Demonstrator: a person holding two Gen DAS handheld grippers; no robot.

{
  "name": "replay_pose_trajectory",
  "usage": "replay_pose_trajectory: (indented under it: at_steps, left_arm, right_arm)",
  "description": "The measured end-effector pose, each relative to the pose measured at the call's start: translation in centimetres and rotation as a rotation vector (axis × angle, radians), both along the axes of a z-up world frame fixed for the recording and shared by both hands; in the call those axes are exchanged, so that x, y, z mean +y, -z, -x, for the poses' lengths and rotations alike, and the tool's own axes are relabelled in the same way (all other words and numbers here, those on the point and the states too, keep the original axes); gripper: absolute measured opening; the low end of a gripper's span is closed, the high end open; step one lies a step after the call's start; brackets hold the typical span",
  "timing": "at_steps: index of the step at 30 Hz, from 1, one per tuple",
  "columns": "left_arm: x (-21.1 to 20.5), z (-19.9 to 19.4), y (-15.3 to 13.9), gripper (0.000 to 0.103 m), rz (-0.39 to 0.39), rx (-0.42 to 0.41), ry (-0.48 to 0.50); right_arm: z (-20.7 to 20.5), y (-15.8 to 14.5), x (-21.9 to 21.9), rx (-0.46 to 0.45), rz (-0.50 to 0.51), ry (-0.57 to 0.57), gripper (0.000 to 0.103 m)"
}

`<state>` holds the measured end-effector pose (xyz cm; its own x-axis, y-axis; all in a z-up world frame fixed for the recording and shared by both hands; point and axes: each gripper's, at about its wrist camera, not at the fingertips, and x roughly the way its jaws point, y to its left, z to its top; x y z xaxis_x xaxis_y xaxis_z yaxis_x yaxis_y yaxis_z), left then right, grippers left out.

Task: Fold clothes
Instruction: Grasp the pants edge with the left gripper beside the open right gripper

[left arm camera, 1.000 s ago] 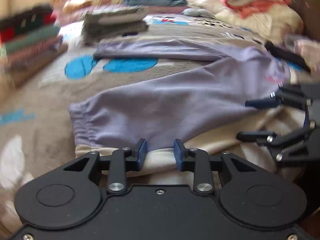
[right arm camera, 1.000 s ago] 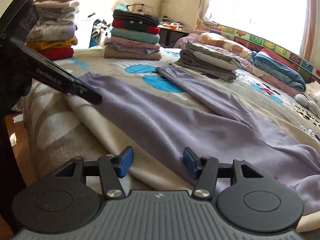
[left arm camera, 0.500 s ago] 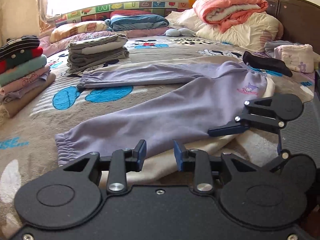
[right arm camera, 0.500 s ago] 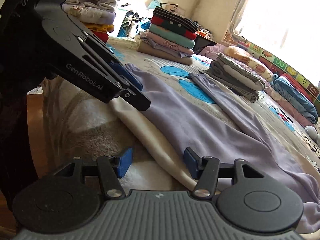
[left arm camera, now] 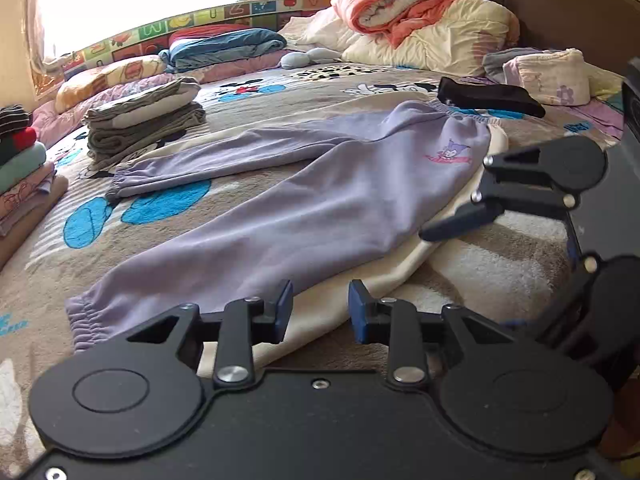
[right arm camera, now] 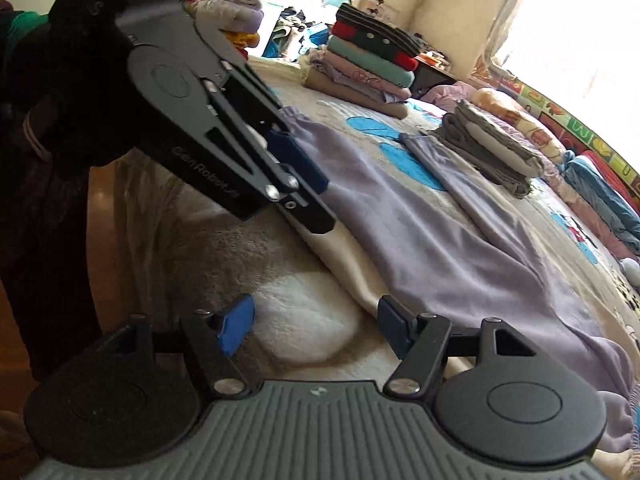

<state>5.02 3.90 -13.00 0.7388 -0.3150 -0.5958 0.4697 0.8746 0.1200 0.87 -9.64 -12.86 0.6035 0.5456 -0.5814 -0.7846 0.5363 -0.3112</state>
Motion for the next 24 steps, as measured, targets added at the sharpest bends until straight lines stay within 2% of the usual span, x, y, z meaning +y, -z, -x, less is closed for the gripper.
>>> replay_pose_trajectory:
  at_steps: [2,4,6,7,9,10,13,15,17,19,22,23,24]
  left_arm:
    - [-0.9,-0.3,0.5,0.03,-0.028,-0.001,0.019]
    - [-2.0,-0.5,1.1,0.044,-0.046,-0.007,0.046]
    - [-3.5,-0.3,1.8,0.043,-0.117,-0.022,0.094]
    - [-4.2,0.0,2.1,0.026,-0.165,-0.022,0.12]
    - [-4.8,0.6,2.0,0.003,-0.19,-0.012,0.16]
    - [-4.8,0.9,2.0,0.0,-0.209,-0.02,0.163]
    - [-4.9,1.9,2.3,0.0,-0.285,-0.057,0.187]
    - [-4.5,2.2,2.0,0.0,-0.266,-0.048,0.192]
    - [-3.8,2.2,1.3,0.0,-0.218,-0.045,0.17]
    - [-2.6,1.4,0.4,0.0,-0.104,-0.032,0.115]
    - [-1.1,-0.3,-0.4,0.0,0.059,-0.006,-0.004]
    - [-1.1,-0.8,-0.2,0.001,0.074,0.001,-0.047]
    - [-1.3,-1.5,0.5,0.005,0.061,0.046,-0.072]
  right_arm:
    - [-1.0,0.0,-1.3,0.002,-0.015,0.054,0.072]
    - [-2.2,0.5,-2.7,0.059,-0.053,0.092,0.077]
    - [-3.1,0.9,-3.7,0.139,-0.104,0.116,0.078]
    - [-3.3,1.0,-4.1,0.169,-0.117,0.121,0.078]
    - [-2.9,0.7,-4.2,0.189,-0.077,0.096,0.076]
    - [-2.7,0.6,-4.4,0.197,-0.069,0.085,0.071]
    - [-2.0,0.1,-5.5,0.208,-0.071,0.052,0.057]
    - [-1.7,-0.5,-6.2,0.18,-0.088,0.037,0.056]
    - [-1.9,-1.0,-6.7,0.121,-0.126,0.067,0.055]
    - [-2.7,-1.2,-7.2,0.092,-0.194,0.104,0.055]
    - [-4.7,-0.6,-7.9,0.133,-0.291,0.183,0.055]
    - [-5.5,0.1,-7.9,0.172,-0.293,0.215,0.055]
    - [-6.2,0.9,-7.9,0.211,-0.295,0.247,0.055]
